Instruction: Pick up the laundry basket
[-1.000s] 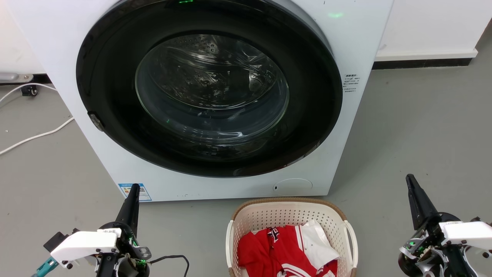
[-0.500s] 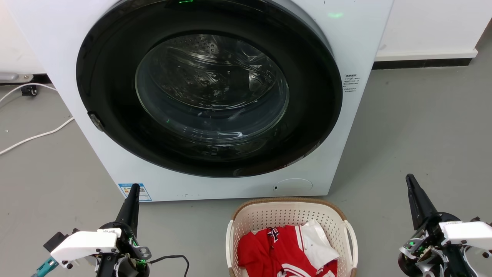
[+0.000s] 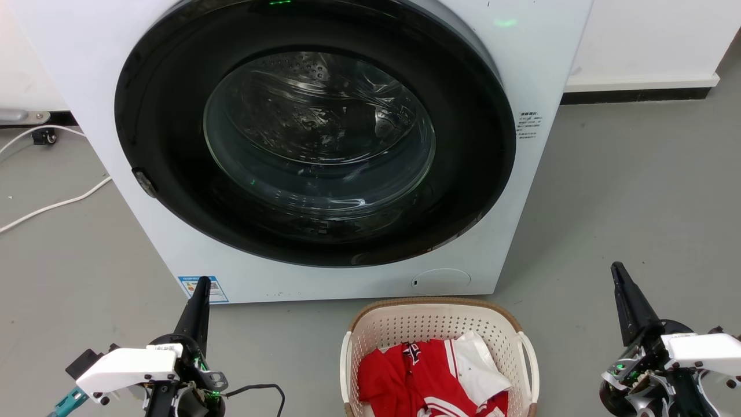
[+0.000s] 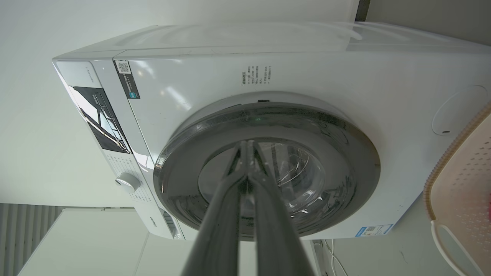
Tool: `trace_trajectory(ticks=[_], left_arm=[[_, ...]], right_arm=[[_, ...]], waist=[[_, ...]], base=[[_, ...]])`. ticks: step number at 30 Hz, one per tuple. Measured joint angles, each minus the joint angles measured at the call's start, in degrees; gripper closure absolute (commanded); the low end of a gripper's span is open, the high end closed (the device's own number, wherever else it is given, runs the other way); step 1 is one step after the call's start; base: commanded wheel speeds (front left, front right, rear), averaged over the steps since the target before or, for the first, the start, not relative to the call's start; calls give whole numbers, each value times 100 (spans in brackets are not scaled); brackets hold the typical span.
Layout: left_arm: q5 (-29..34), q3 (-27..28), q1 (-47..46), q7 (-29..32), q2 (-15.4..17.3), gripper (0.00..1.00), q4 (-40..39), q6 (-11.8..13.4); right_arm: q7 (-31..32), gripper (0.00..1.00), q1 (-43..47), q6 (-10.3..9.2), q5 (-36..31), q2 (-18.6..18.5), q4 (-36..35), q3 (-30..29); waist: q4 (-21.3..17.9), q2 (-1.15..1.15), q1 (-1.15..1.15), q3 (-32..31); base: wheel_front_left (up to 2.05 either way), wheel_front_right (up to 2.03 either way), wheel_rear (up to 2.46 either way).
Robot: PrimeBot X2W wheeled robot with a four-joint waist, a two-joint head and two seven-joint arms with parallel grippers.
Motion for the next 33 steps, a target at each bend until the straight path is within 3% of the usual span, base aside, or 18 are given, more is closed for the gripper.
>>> trace_trajectory(ticks=[9,10,11,12,20,33], left_arm=[[1,-1,7,0,-2,100,11,1],[1,-5,27,0,-5,0,51,2],[1,-13,74,-1,-13,100,101,2],[1,-18,129,-1,-21,0,152,2],[283,-70,233,-199,-35,0,123,2],[1801,-170,232,-542,-34,0,-276,274]], right_arm=[[-1,100,7,0,1,3,10,-1],[-1,0,31,0,2,5,46,3],[-1,100,76,0,2,13,102,5],[-1,0,135,-1,2,19,149,9],[-201,0,248,-1,-307,35,179,31],[-539,0,271,-1,-2036,35,-326,142]], waist=[[0,0,0,0],[0,0,0,0],[0,0,0,0],[0,0,0,0],[1,0,0,5],[-1,0,0,24]], base=[[0,0,0],[0,0,0],[0,0,0],[0,0,0],[0,0,0],[0,0,0]])
